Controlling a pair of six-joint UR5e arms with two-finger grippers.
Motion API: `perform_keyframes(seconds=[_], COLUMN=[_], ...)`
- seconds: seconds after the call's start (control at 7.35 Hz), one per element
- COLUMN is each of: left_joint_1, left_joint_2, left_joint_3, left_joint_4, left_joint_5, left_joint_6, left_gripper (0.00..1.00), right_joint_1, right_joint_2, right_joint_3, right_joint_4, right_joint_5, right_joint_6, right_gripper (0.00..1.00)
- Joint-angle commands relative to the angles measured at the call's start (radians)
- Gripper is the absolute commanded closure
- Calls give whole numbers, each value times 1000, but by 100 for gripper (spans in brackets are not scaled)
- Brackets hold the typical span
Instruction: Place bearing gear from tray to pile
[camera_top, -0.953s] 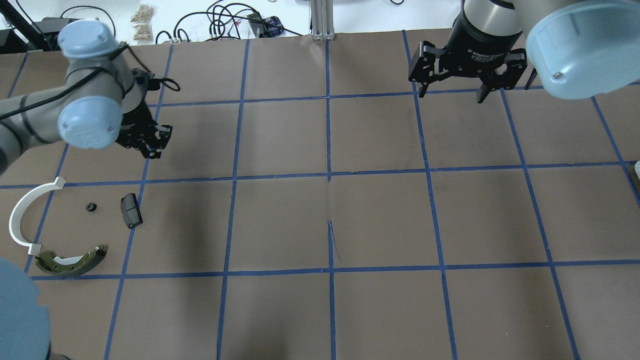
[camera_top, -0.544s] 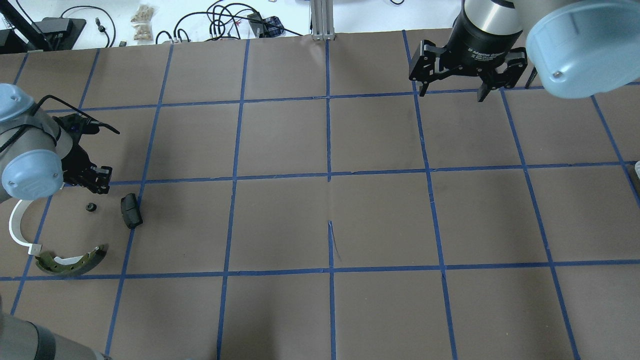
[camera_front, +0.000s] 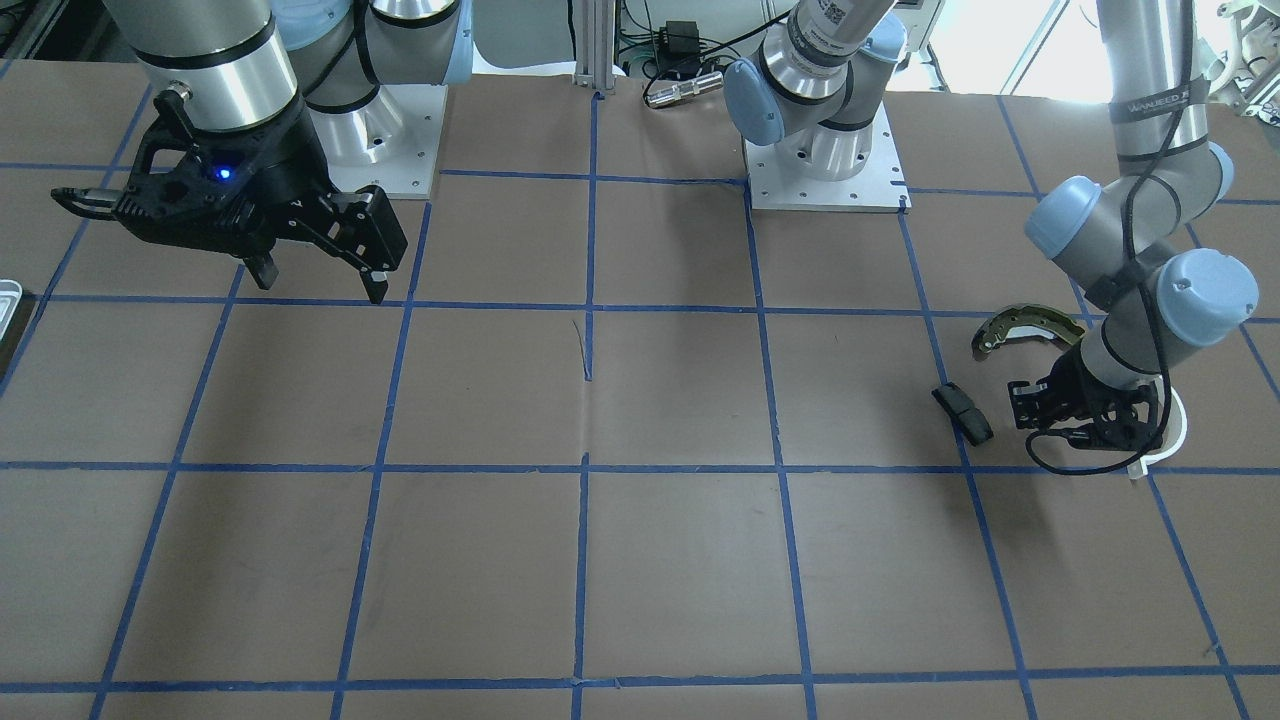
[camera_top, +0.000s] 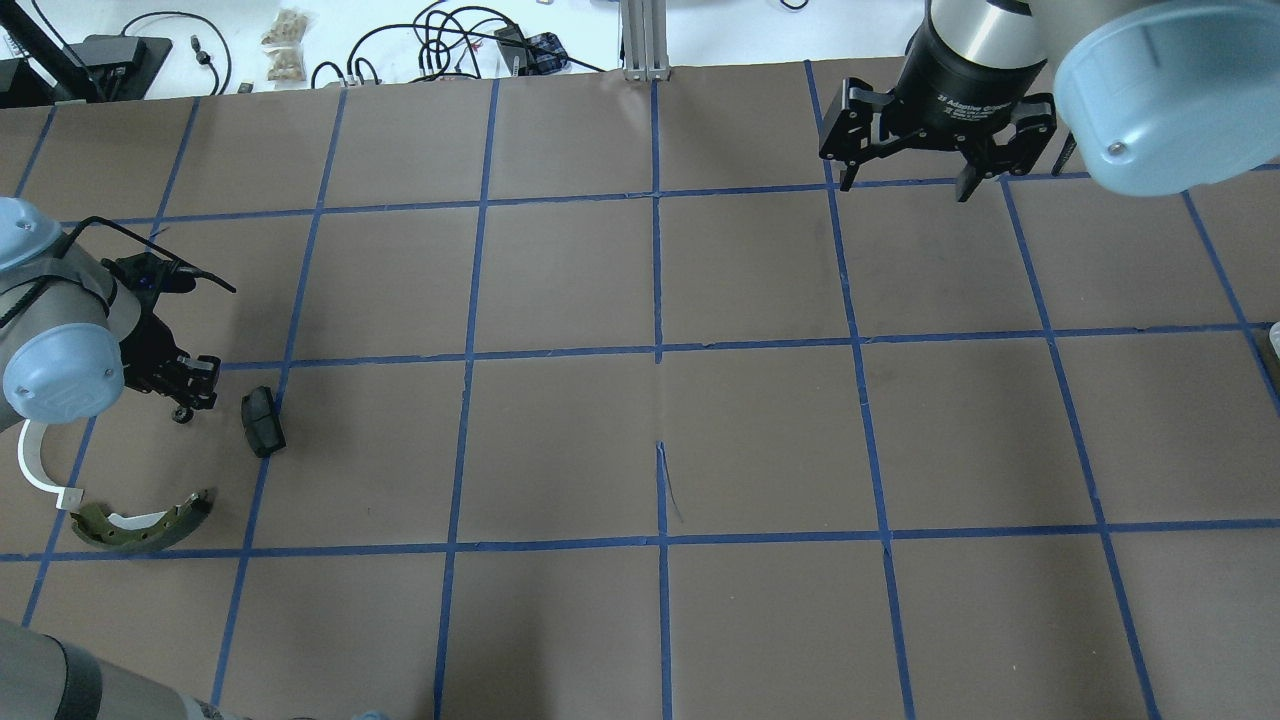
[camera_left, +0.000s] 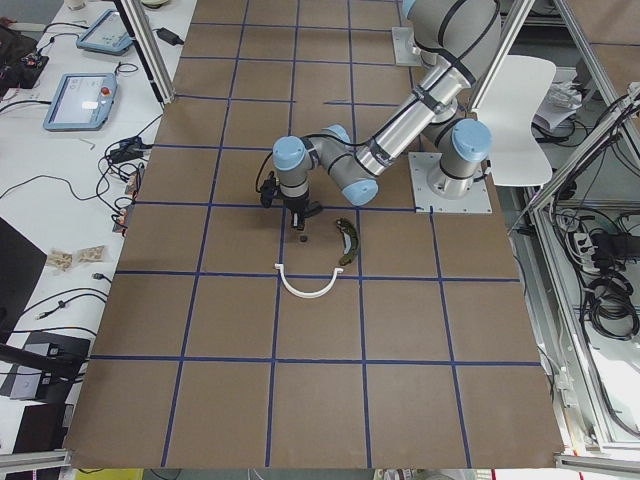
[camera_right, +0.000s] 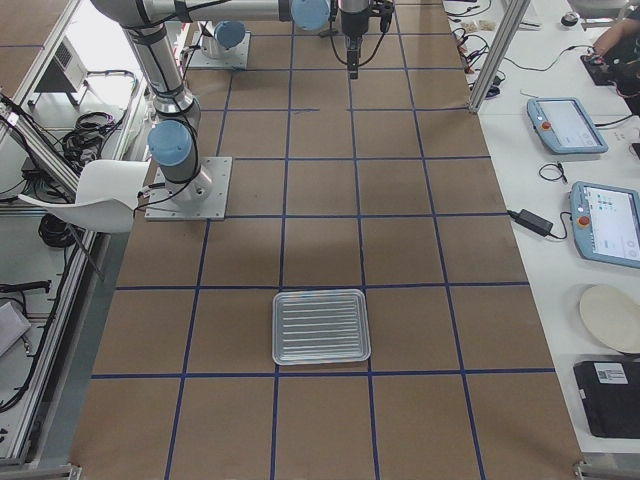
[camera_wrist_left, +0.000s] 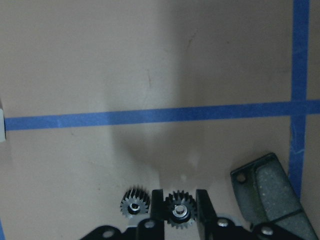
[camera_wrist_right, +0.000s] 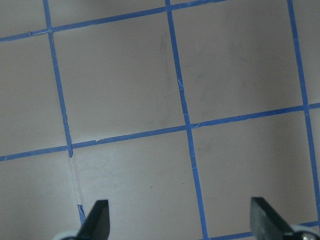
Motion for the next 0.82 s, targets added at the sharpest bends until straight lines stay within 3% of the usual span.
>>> perform_keyframes(seconds=[0.0, 0.14, 0.54, 0.68], left_joint_1=[0, 0, 2, -10], left_joint_2=[11, 11, 10, 25], left_joint_3=[-21, -19, -1, 11], left_joint_4=[0, 3, 17, 16], left_joint_5=[5, 2, 6, 6], left_joint_6=[2, 22, 30, 30], left_gripper=[75, 61, 49, 36], right_joint_1=[-2, -2, -2, -2], right_joint_2=[0, 0, 0, 0], right_joint_3=[-2, -1, -2, -2], right_joint_4=[0, 0, 3, 3], right_joint_5=[0, -2, -2, -2], right_joint_6=[0, 0, 0, 1], right_gripper=[0, 0, 0, 0])
